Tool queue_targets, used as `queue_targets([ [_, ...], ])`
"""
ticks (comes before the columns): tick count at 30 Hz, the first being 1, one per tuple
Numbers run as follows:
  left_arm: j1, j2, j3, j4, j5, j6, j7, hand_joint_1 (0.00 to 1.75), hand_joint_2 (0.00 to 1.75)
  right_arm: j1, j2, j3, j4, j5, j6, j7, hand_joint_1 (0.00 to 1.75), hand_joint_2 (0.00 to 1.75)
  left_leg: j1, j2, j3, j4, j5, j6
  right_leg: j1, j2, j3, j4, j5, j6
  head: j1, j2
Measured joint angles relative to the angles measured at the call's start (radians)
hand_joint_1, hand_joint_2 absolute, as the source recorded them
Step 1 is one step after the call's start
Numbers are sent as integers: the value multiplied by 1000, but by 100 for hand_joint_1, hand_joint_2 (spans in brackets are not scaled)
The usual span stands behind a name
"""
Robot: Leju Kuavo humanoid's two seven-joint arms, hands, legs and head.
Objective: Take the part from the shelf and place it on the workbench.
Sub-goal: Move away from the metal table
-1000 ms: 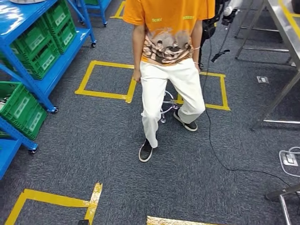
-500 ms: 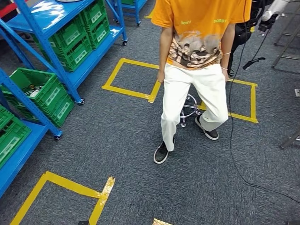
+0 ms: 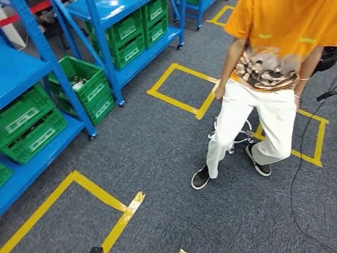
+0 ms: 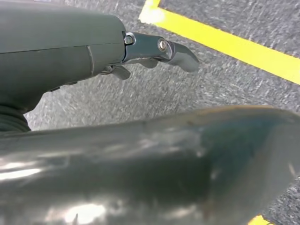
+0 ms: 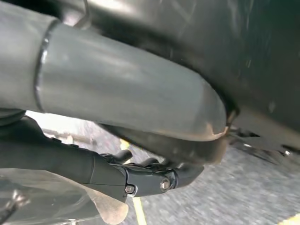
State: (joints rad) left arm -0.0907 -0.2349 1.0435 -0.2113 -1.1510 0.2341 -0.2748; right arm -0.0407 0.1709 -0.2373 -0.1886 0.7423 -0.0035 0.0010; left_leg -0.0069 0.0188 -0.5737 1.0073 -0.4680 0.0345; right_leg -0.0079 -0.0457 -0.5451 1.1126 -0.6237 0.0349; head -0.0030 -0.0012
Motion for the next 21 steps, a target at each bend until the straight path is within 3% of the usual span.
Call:
queue_targets([
  [2, -1, 0, -3, 0, -4, -1, 5, 0, 0, 0, 0, 0, 0, 1, 0, -6, 0, 0, 1, -26, -1, 0, 1, 5, -2, 38, -70, 135, -51, 4, 4, 0],
  [3, 0, -1, -3, 0, -5, -1, 6, 0, 0, -1, 0, 0, 0, 2, 2, -7, 0, 0, 1, -40, 0, 0, 0, 5, -3, 42, -93, 173, -54, 6, 5, 0],
  [4, 0, -1, -4, 0, -6, -1, 7, 0, 0, -3, 0, 0, 0, 2, 4, -9, 0, 0, 2, -55, 2, 1, 0, 5, -4, 44, -99, 173, -35, 7, 5, 0],
  [6, 0, -1, -6, 0, -8, -1, 7, 0, 0, -3, 0, 0, 0, 3, 7, -7, 0, 0, 4, -86, 4, 5, -2, 1, -9, 61, -62, 68, 44, 9, 5, 0],
  [7, 0, -1, -8, 0, -9, -2, 7, 0, 0, -2, 0, 0, 0, 3, 8, -6, 0, 0, 4, -101, 3, 9, -5, -3, -13, 86, -36, 3, 75, 11, 6, 0],
  [8, 0, -1, -10, 0, -9, -2, 7, 0, 0, -1, 0, 0, 1, 3, 9, -6, 0, 0, 4, -115, -1, 15, -7, -8, -16, 109, -16, -48, 92, 9, 5, 0],
  [10, 0, 0, -15, 0, -10, -2, 7, 0, 0, 0, 0, 0, 2, 4, 10, -5, 0, 0, 5, -137, -9, 20, -6, -21, -17, 133, 3, -85, 91, 1, 5, 0],
  [12, 3, 0, -18, 0, -10, -2, 7, 0, 0, -2, 0, 0, 2, 4, 10, -5, 0, 0, 8, -148, -14, 20, -3, -32, -16, 112, 11, -90, 94, -13, 4, 0],
  [14, 4, 1, -20, 0, -11, -2, 8, 0, 0, -1, 0, 0, 2, 5, 10, -4, 0, 0, 7, -106, -34, 62, -29, -41, -16, 84, 17, -96, 97, -27, -2, 0],
  [16, 2, 1, -21, 0, -13, -3, 8, 0, 0, 4, 0, 0, 2, 5, 10, -4, 0, 0, 7, -50, -87, 178, -89, -48, -12, 51, 22, -98, 94, -37, -8, 0],
  [18, 2, 1, -22, 0, -14, -6, 10, 0, 0, 7, -1, 0, 2, 5, 11, -2, 0, 0, 10, -33, -138, 286, -126, -52, -8, 18, 24, -98, 89, -41, -8, 0],
  [19, 3, 1, -22, 0, -15, -8, 12, 0, 0, 7, -1, 0, 2, 5, 12, -1, 0, 0, 12, -29, -143, 295, -120, -52, -6, 4, 26, -97, 87, -42, -8, 0],
  [21, 5, 1, -22, 0, -15, -12, 15, 0, 0, 6, -1, 0, 2, 7, 14, 0, 0, 0, 12, -14, -96, 203, -57, -49, -5, -21, 35, -97, 80, -39, -8, 0],
])
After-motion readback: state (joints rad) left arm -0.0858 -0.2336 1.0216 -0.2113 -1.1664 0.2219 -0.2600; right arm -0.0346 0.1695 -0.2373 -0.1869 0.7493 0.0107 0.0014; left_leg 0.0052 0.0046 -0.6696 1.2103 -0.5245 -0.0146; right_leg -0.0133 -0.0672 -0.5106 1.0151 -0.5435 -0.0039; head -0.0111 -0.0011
